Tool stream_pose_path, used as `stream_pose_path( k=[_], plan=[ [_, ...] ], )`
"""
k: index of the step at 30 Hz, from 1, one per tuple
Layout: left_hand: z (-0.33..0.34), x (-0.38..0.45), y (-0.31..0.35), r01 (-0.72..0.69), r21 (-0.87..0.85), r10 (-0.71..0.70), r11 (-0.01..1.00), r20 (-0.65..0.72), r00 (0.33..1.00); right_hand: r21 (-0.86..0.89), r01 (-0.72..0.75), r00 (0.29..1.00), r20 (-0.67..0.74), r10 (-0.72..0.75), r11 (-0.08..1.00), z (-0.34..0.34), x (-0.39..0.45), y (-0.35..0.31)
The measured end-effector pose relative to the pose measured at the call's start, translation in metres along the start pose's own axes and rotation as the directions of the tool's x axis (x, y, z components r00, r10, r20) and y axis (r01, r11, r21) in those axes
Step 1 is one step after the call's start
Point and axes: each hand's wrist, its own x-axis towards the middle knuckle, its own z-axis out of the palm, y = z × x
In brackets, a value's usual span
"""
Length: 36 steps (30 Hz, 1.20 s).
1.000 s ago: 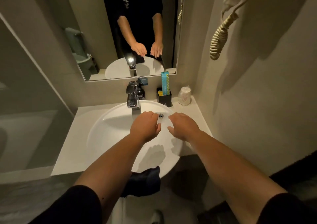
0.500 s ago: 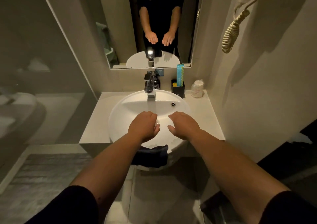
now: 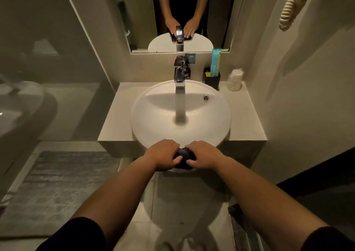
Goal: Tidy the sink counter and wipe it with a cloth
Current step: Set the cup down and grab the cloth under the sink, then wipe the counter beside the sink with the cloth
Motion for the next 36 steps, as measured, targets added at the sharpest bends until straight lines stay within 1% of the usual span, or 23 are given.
stream_pose_path(
  k=[4, 9, 12, 15, 18, 20, 22, 26, 30, 33, 36],
  plan=[
    [0.014, 0.002, 0.002, -0.080, -0.006, 0.080, 0.997, 0.032, 0.996, -0.033, 0.015, 1.000, -0.015, -0.015, 0.999, 0.008, 0.000, -0.002],
    [0.025, 0.002, 0.001, -0.050, 0.022, 0.051, 0.999, -0.044, 0.998, -0.046, -0.011, 0.997, -0.075, 0.008, 0.999, 0.011, -0.003, -0.004],
    [0.024, 0.000, 0.003, -0.045, 0.035, 0.047, 0.998, -0.068, 0.997, -0.050, -0.020, 0.994, -0.107, 0.015, 0.999, 0.012, -0.007, -0.006],
    [0.020, -0.005, 0.003, -0.048, 0.072, 0.055, 0.996, -0.099, 0.994, -0.037, -0.020, 0.994, -0.110, 0.016, 0.999, 0.006, -0.008, -0.009],
    [0.008, -0.010, 0.002, -0.040, 0.051, 0.045, 0.998, -0.105, 0.993, -0.005, -0.034, 0.996, -0.087, 0.034, 0.999, -0.005, -0.005, -0.013],
    [-0.004, -0.013, 0.003, 0.003, 0.017, -0.001, 1.000, -0.088, 0.996, -0.013, -0.031, 0.995, -0.091, 0.030, 0.999, -0.016, 0.000, -0.018],
    [-0.017, -0.015, 0.003, 0.057, -0.011, -0.058, 0.998, -0.079, 0.995, -0.039, -0.014, 0.992, -0.124, 0.009, 0.999, -0.026, 0.007, -0.026],
    [-0.041, -0.023, -0.008, 0.177, -0.039, -0.180, 0.983, -0.107, 0.978, -0.104, 0.041, 0.980, -0.190, -0.061, 0.994, -0.048, 0.024, -0.044],
    [-0.060, -0.037, -0.027, 0.329, -0.078, -0.338, 0.941, -0.171, 0.926, -0.111, 0.105, 0.964, -0.233, -0.129, 0.988, -0.072, 0.047, -0.070],
    [-0.074, -0.045, -0.043, 0.366, -0.125, -0.386, 0.922, -0.222, 0.896, -0.131, 0.165, 0.947, -0.254, -0.194, 0.977, -0.085, 0.067, -0.092],
    [-0.086, -0.048, -0.064, 0.394, -0.185, -0.430, 0.900, -0.237, 0.871, -0.135, 0.227, 0.926, -0.276, -0.257, 0.965, -0.095, 0.090, -0.110]
  ],
)
